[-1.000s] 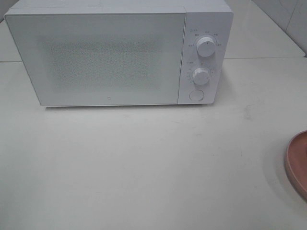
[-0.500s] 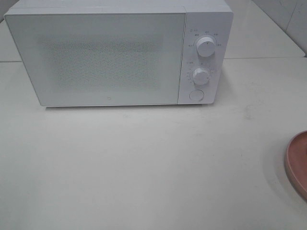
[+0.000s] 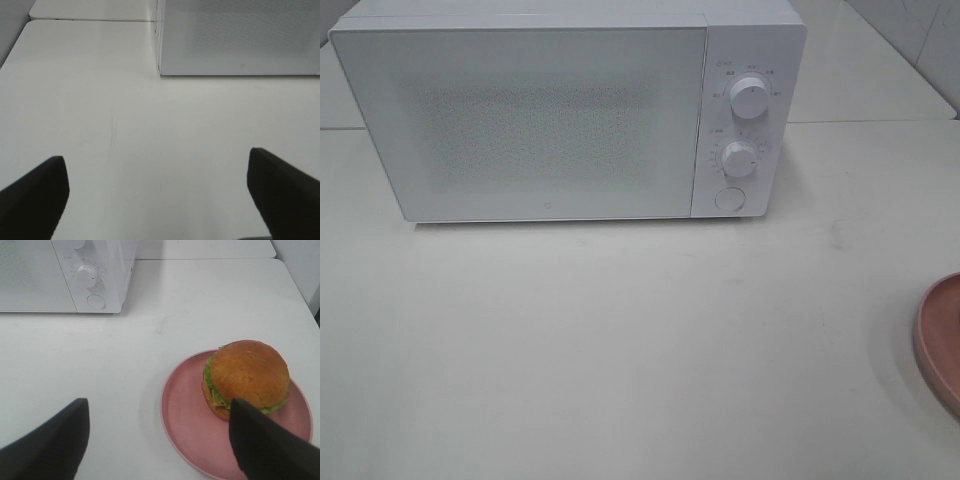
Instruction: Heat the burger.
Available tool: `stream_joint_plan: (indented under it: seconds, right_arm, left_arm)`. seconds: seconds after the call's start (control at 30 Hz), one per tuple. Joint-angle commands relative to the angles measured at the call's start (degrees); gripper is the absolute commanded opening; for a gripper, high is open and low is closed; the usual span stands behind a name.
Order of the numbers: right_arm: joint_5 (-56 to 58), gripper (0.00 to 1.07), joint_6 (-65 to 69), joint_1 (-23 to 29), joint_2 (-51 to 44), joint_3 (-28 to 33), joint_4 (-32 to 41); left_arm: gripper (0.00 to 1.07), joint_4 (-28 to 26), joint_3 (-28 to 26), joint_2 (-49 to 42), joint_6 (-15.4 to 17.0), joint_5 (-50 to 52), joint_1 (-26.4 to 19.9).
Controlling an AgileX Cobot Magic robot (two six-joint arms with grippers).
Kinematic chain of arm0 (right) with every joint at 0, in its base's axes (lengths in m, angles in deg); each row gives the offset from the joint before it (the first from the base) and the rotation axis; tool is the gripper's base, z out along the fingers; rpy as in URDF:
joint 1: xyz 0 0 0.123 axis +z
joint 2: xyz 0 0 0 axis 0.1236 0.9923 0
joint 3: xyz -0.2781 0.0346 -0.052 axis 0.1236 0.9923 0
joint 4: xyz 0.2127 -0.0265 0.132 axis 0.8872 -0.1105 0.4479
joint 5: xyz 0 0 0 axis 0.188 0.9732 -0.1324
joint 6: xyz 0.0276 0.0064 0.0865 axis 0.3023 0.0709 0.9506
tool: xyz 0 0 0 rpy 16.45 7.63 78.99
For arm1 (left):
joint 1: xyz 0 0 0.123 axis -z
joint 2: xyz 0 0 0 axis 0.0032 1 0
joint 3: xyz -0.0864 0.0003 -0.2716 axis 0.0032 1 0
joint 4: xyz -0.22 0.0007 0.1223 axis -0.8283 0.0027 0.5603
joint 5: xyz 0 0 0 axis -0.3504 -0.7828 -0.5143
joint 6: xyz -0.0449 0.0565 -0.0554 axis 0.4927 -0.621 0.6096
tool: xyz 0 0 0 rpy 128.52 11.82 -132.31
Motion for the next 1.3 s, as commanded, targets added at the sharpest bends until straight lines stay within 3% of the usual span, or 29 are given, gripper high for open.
stream_joint_plan:
  seconds: [0.03, 1.3]
  right_arm:
    - [-0.4, 0.75, -0.5, -0.3, -1.5, 0.1, 0.0]
    - [-0.4, 0.75, -0.5, -0.3, -1.5, 0.1, 0.0]
  left_arm:
    - [0.88, -0.6, 0.0, -1.0, 0.1, -0.1, -0.2]
    - [0.88, -0.6, 0.0, -1.0, 0.1, -0.1, -0.2]
